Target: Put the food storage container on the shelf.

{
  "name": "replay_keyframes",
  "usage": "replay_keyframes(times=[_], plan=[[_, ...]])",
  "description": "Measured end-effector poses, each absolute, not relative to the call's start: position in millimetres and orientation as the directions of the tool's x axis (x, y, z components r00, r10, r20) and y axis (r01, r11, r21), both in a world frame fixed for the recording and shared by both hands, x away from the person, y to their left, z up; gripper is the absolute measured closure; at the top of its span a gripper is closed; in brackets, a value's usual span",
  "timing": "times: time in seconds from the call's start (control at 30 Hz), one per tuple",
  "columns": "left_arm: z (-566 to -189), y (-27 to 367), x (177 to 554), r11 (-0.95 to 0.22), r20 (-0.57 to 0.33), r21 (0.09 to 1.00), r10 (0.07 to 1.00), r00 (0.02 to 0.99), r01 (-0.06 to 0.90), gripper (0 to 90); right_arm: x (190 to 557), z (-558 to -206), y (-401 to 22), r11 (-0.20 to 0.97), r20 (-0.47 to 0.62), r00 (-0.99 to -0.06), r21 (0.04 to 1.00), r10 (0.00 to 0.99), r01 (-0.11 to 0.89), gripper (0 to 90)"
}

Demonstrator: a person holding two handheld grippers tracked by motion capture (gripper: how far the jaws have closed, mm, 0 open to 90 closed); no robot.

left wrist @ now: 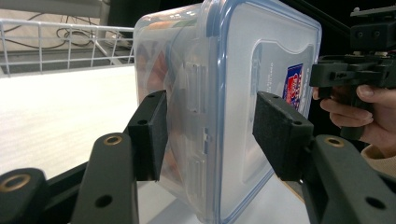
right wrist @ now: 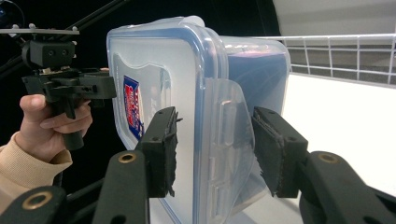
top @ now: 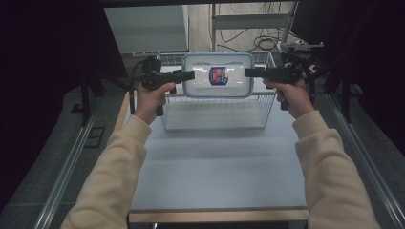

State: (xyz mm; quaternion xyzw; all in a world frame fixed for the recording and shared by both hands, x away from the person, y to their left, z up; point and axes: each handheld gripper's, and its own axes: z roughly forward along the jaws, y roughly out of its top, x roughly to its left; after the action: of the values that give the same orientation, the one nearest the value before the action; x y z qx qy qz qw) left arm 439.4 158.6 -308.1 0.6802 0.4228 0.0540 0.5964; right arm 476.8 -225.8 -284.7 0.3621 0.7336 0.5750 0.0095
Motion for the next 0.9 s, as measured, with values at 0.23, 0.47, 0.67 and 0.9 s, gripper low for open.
replay_keyframes(times=[0.23,0.47,0.67,0.9], plan=[[-309.1,162.1,461.8,0.075,-0.463,0.834,0.633,0.620,0.546,47.0,499.5,-283.4,-223.8,0.068,0.433,-0.715,0.829,0.549,0.555,51.8],[-318.9,165.6,476.4,0.089,-0.499,0.810,0.626,0.600,0.580,46.7,512.3,-289.6,-219.2,0.068,0.454,-0.688,0.806,0.566,0.587,51.8],[-320.8,165.9,484.0,0.112,-0.525,0.794,0.620,0.582,0.597,46.3,517.5,-291.6,-216.3,0.066,0.464,-0.664,0.790,0.586,0.610,51.0],[-318.0,164.0,491.4,0.132,-0.559,0.764,0.626,0.544,0.632,45.1,520.3,-291.9,-215.3,0.047,0.485,-0.639,0.774,0.597,0.631,50.0]])
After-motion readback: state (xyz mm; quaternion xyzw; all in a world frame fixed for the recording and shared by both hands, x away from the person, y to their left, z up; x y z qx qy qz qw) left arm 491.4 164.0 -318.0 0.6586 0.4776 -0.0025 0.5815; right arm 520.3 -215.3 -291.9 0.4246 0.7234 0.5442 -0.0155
